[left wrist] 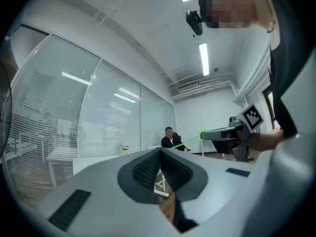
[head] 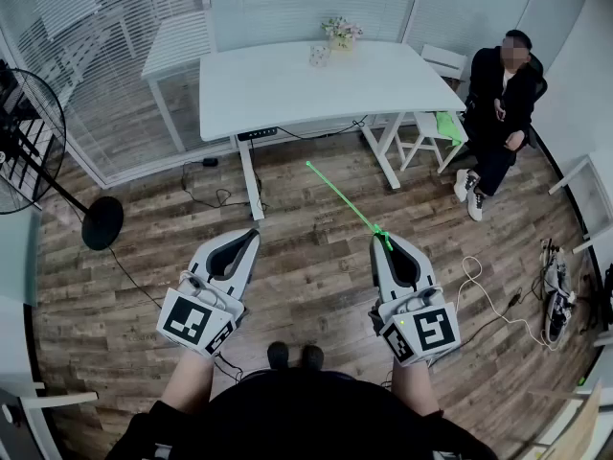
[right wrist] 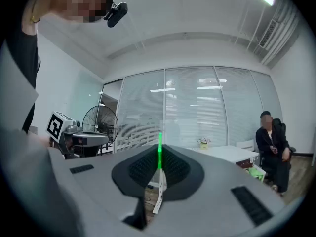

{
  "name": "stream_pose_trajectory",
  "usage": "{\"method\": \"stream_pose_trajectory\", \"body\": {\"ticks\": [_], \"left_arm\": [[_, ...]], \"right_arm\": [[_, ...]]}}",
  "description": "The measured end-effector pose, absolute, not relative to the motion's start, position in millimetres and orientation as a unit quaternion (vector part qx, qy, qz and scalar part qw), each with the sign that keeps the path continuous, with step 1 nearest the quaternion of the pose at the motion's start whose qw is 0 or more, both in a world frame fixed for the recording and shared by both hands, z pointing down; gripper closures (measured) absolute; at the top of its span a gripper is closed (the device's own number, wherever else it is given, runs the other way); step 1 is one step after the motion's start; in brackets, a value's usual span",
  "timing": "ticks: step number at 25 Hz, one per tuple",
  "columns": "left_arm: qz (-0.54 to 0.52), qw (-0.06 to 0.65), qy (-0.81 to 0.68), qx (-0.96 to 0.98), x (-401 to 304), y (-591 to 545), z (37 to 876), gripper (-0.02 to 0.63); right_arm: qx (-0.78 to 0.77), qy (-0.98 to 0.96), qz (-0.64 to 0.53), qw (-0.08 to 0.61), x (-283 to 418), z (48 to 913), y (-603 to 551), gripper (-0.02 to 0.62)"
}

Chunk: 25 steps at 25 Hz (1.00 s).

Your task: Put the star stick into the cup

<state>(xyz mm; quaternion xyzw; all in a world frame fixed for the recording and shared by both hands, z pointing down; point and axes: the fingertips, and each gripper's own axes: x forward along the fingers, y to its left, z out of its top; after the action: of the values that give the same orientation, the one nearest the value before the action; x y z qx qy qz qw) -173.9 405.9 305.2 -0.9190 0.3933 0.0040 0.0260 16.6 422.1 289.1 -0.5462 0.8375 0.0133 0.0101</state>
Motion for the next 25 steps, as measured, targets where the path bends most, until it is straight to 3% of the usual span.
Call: {"method": "stream_pose_trajectory", "body": {"ticks": [25], "left_arm": [[0.024,0.033,0.372,-0.927,-210,394,308,0.592]], "right_arm": [[-0.571,0.82,0.03,0.002,-10,290,421,0.574]]}}
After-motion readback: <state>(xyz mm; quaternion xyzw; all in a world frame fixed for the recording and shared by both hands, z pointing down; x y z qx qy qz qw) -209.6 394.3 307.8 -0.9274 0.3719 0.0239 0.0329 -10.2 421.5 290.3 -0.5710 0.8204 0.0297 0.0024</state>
